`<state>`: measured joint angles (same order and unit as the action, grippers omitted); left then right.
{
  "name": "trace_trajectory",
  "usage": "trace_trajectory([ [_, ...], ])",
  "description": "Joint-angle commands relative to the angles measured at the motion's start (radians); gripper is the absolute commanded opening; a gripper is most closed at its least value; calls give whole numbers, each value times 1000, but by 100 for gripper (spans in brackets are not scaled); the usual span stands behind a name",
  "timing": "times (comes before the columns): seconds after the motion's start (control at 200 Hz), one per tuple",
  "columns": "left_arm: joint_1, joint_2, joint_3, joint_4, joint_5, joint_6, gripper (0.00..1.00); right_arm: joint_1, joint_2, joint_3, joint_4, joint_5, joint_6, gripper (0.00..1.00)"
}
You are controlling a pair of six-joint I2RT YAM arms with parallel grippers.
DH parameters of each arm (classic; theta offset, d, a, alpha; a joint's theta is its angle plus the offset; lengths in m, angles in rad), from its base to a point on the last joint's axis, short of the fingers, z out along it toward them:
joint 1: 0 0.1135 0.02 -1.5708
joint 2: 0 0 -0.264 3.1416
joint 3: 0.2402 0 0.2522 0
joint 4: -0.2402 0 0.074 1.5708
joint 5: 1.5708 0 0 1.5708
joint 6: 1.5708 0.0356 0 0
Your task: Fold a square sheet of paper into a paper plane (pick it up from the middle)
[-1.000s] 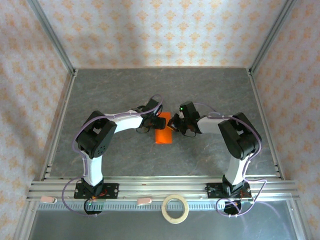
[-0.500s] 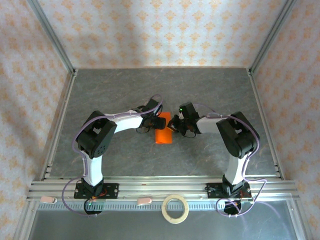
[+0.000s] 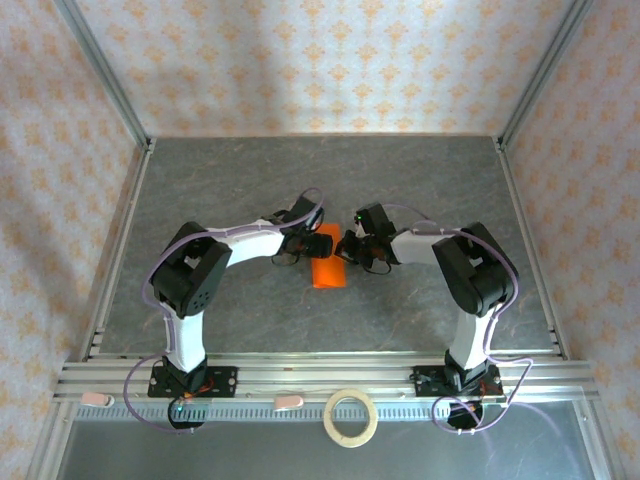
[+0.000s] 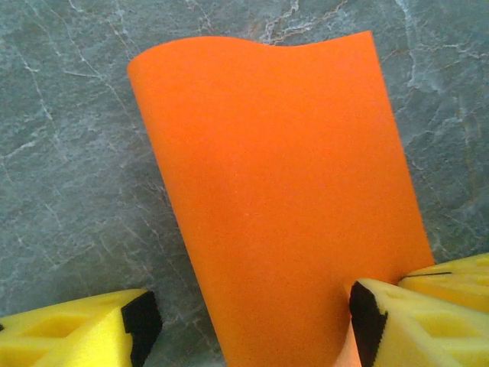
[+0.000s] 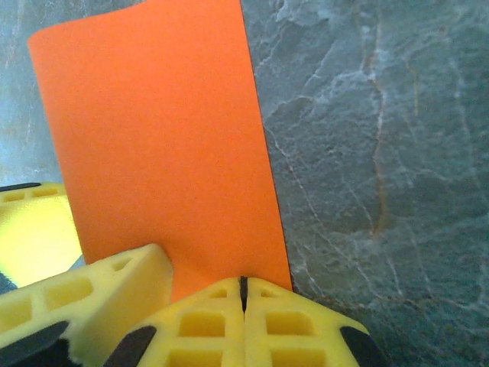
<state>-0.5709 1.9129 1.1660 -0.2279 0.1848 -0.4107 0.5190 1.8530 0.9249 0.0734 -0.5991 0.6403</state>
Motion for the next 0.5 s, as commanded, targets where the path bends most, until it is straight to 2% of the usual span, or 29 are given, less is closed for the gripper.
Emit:
trace_trajectory([
  [0.0, 34, -34, -12, 7, 24, -29, 74, -15, 58, -18, -160, 72, -66, 0],
  [0.185, 45, -151, 8, -4, 56, -56, 76, -63, 42, -27, -206, 43, -132, 0],
  [0.315, 64, -208, -21, 44, 137, -89, 72, -98, 23, -34, -247, 20, -189, 0],
  [0.37, 71, -221, -36, 76, 195, -105, 64, -111, 18, -38, -263, 12, -210, 0],
  [0.46, 78, -223, -68, 151, 311, -157, 38, -124, 20, -43, -276, 6, -223, 0],
  [0.495, 78, -219, -85, 196, 366, -183, 30, -124, 19, -46, -273, 7, -223, 0],
])
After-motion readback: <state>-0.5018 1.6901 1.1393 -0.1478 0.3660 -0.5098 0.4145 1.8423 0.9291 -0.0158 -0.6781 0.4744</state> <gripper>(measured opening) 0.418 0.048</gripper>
